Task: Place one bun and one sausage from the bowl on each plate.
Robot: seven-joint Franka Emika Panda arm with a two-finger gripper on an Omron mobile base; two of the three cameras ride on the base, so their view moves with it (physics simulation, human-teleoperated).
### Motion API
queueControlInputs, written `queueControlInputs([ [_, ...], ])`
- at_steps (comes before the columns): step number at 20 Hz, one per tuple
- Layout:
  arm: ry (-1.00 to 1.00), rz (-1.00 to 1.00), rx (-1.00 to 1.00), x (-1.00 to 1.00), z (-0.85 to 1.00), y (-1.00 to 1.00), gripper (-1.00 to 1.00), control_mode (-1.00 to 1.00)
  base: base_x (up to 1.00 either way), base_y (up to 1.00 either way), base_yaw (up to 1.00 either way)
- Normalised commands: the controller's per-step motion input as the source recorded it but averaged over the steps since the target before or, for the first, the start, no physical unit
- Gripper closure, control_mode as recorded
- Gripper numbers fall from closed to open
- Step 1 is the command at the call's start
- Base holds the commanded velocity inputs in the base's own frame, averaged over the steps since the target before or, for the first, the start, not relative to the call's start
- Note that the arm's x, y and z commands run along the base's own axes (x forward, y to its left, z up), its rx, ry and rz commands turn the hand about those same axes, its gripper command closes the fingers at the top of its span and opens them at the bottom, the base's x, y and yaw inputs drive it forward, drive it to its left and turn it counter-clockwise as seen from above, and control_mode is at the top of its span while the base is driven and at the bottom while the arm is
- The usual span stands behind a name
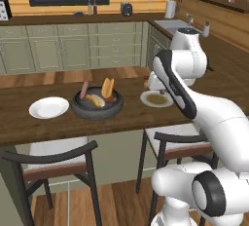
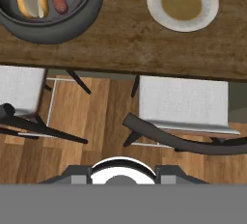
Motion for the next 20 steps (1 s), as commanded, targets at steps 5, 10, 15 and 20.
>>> queueControlInputs([
  [5, 0.00, 0.00, 0.00, 0.00, 0.00, 0.00, -1.00, 1.00, -0.02, 0.31, 0.00],
  [10, 0.00, 0.00, 0.00, 0.00, 0.00, 0.00, -1.00, 1.00, 0.00, 0.63, 0.00],
  [15, 0.00, 0.00, 0.00, 0.00, 0.00, 0.00, -1.00, 1.00, 0.48, 0.10, 0.00],
  [20, 0.00, 0.00, 0.00, 0.00, 0.00, 0.00, -1.00, 1.00, 0.83, 0.00, 0.00],
])
